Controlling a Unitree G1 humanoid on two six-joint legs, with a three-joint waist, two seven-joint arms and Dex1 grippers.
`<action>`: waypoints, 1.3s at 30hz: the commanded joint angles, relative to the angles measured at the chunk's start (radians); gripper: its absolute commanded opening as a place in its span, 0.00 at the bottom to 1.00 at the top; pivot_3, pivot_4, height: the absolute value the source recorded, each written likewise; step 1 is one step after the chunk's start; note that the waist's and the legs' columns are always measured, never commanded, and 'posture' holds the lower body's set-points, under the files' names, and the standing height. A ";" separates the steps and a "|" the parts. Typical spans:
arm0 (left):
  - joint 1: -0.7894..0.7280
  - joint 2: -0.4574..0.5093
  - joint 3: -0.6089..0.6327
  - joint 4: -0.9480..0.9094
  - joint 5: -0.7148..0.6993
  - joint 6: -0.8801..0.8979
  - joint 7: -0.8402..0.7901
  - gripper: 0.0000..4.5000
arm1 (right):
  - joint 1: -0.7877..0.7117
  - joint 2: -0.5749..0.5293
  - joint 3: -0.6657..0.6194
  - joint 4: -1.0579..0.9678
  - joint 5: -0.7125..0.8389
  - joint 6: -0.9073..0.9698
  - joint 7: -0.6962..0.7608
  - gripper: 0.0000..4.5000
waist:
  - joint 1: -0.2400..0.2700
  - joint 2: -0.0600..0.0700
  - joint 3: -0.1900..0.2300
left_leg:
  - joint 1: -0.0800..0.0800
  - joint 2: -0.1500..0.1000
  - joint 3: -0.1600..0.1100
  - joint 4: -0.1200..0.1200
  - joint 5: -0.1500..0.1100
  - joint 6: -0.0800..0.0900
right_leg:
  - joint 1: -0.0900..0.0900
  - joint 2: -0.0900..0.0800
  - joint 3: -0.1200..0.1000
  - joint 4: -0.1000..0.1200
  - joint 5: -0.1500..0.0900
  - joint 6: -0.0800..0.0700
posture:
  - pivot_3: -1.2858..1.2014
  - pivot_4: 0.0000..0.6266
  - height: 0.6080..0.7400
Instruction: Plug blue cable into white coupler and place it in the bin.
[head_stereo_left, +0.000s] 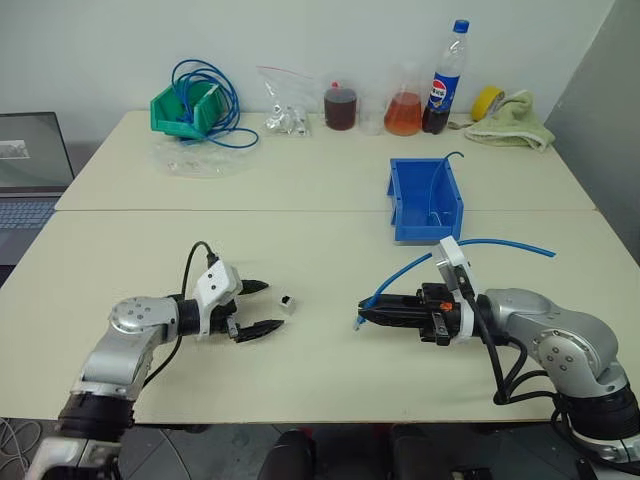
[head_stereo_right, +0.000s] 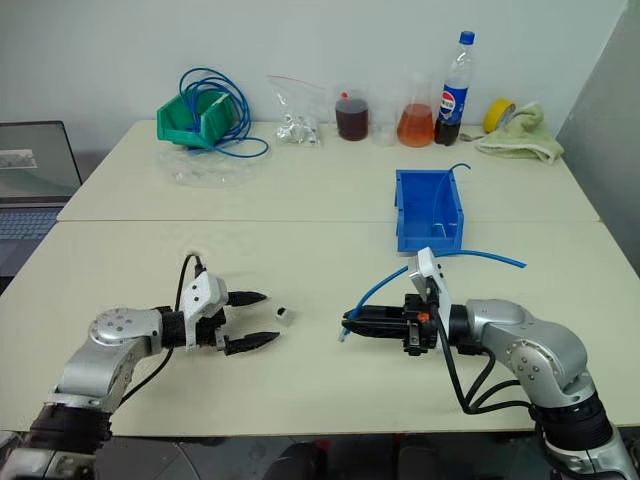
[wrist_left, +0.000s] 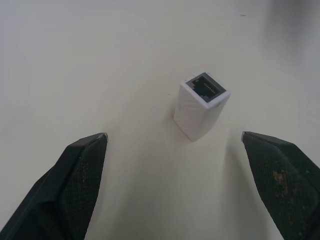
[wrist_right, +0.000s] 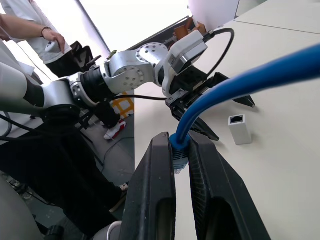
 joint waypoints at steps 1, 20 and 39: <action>-0.081 0.007 -0.018 0.097 0.039 -0.130 -0.060 1.00 | -0.011 -0.004 -0.006 -0.036 0.006 -0.009 0.001 0.02 | 0.000 0.000 0.000 | 0.000 0.000 0.000 0.000 0.000 0.000 | 0.000 0.000 0.000 0.000 0.000 0.000 | 0.52 0.24 1.00; -0.264 -0.055 -0.117 0.351 0.115 -0.387 -0.225 1.00 | -0.015 -0.019 -0.001 -0.043 0.019 0.020 0.014 0.02 | -0.004 0.000 0.000 | -0.011 -0.001 -0.001 0.002 0.000 0.000 | -0.010 0.000 -0.001 0.002 0.000 0.000 | 0.52 0.24 1.00; -0.251 -0.081 -0.133 0.359 0.117 -0.372 -0.306 0.56 | -0.022 -0.037 -0.012 -0.031 0.025 0.034 0.024 0.02 | -0.004 0.000 0.000 | -0.011 -0.001 -0.001 0.003 0.000 0.000 | -0.010 0.000 -0.001 0.002 0.000 0.000 | 0.52 0.24 1.00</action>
